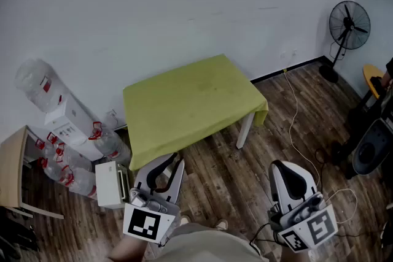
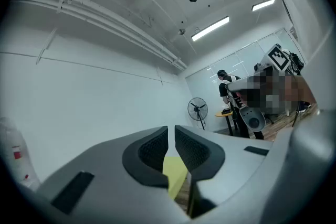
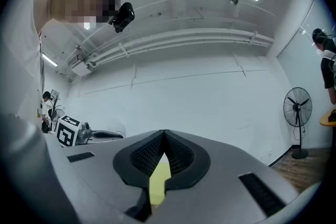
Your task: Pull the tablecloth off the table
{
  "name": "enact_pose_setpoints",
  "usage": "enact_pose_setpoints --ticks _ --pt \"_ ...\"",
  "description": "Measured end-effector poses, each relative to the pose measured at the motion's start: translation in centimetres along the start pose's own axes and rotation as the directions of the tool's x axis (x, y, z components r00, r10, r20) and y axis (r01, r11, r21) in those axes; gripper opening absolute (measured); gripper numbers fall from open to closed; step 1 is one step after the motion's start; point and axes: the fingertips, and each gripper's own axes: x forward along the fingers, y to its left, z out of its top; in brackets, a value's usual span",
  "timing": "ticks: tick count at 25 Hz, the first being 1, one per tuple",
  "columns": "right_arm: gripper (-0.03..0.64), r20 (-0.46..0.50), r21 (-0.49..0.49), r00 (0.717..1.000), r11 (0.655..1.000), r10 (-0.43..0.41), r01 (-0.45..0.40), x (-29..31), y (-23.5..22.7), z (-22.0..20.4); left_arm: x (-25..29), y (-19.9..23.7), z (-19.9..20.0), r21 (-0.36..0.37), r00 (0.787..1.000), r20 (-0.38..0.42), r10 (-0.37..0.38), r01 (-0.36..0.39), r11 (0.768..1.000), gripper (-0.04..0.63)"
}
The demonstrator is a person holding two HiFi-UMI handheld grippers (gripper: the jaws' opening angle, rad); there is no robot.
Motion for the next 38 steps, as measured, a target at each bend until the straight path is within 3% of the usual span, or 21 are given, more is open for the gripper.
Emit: enact_pose_setpoints --ticks 7,11,12,14,15,16,17,22,30,33,38 --pt "0.029 -0.028 -0.008 0.999 1.000 -0.021 0.021 -0.4 -1.3 -0.6 0.3 -0.6 0.0 -0.069 1.000 -0.005 -0.001 0.001 0.998 0.055" --pt "0.029 -0.017 0.000 1.000 1.000 0.002 -0.002 -0.7 -1.5 -0.7 0.1 -1.0 -0.3 -0.067 1.000 0.004 0.009 -0.009 0.998 0.055" --pt "0.029 0.001 0.005 1.000 1.000 0.012 -0.012 -0.8 -1.4 -0.5 -0.2 -0.8 -0.1 -0.086 0.999 0.031 0.021 -0.018 0.996 0.055" --pt "0.035 0.040 0.019 0.999 0.999 0.035 -0.036 -1.1 -1.2 -0.1 -0.8 0.1 0.6 -0.195 0.992 0.109 0.062 -0.040 0.980 0.057" --pt "0.103 0.053 0.027 0.998 0.999 0.040 -0.041 -1.1 -1.2 0.0 -1.0 0.4 0.9 -0.246 0.987 0.136 0.081 -0.046 0.968 0.129" --pt "0.234 0.060 0.031 0.998 0.999 0.037 -0.039 -1.0 -1.3 -0.1 -1.0 0.6 1.0 -0.268 0.985 0.146 0.091 -0.050 0.962 0.283" --pt "0.286 0.060 0.031 0.998 0.999 0.026 -0.028 -0.8 -1.5 -0.3 -0.9 0.6 1.0 -0.261 0.986 0.140 0.091 -0.052 0.964 0.301" --pt "0.311 0.023 0.036 1.000 0.999 0.008 -0.009 -0.4 -2.3 -1.6 -0.1 -0.3 0.0 -0.179 0.995 0.081 0.060 -0.044 0.983 0.314" --pt "0.311 -0.031 0.034 0.999 0.999 0.012 -0.011 2.9 -3.5 -4.4 0.7 2.9 -2.6 -0.231 0.989 0.043 0.145 -0.131 0.964 0.314" --pt "0.311 -0.055 0.072 0.998 0.997 0.023 -0.019 4.7 -4.3 -5.8 2.0 4.0 -3.8 -0.222 0.987 0.038 0.158 -0.146 0.964 0.314" --pt "0.311 -0.106 0.054 0.994 0.998 0.020 -0.015 8.9 -6.1 -7.8 5.3 6.7 -6.7 -0.249 0.986 0.025 0.166 -0.155 0.956 0.314"
